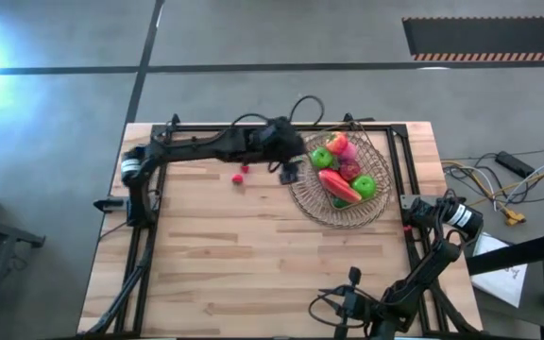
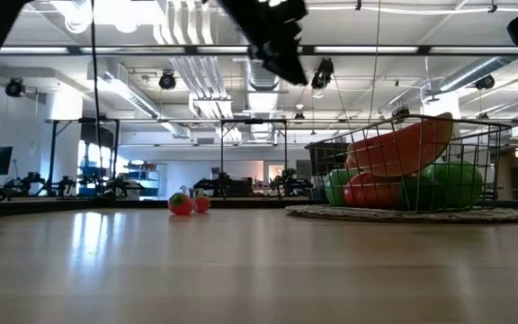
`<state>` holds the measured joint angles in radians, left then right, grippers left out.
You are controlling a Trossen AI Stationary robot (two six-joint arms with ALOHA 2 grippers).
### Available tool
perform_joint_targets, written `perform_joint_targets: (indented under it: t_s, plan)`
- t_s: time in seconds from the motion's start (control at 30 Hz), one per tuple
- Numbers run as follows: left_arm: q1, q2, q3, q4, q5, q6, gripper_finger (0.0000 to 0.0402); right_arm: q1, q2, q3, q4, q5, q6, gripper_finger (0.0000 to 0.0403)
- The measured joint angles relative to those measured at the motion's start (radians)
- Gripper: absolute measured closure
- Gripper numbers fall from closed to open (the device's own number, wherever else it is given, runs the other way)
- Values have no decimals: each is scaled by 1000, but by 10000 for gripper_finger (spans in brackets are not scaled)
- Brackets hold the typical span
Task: Build produce basket
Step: Put the bottom strawberry into the gold wire basket
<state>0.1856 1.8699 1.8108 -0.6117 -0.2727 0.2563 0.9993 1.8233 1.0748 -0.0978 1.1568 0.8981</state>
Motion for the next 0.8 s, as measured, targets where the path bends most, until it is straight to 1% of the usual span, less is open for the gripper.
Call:
perform_joint_targets:
  t_s: [0.1,0.23,0.37,0.47,0.57,0.67,0.73,0.8]
  plan:
    - [-2,-123,-204,36,-49,-12,147,-1,0,-1,0,22,-1,351]
    - [-11,-309,-534,162,-58,-83,147,-5,0,0,-1,36,-18,351]
    - [-53,-502,-845,291,-56,-152,147,-15,0,-1,-1,62,-47,351]
    - [-103,-636,-1047,373,-27,-203,147,-31,0,-1,-1,105,-62,351]
    - [-157,-746,-1219,466,-15,-284,147,-55,0,-1,-1,111,-86,351]
    - [-190,-823,-1362,583,-26,-329,147,-83,0,-2,-1,111,-105,351]
    - [-197,-851,-1451,675,-57,-352,147,-100,0,-2,-2,107,-108,351]
    - [-196,-861,-1528,773,-119,-354,147,-114,0,-2,-1,102,-112,351]
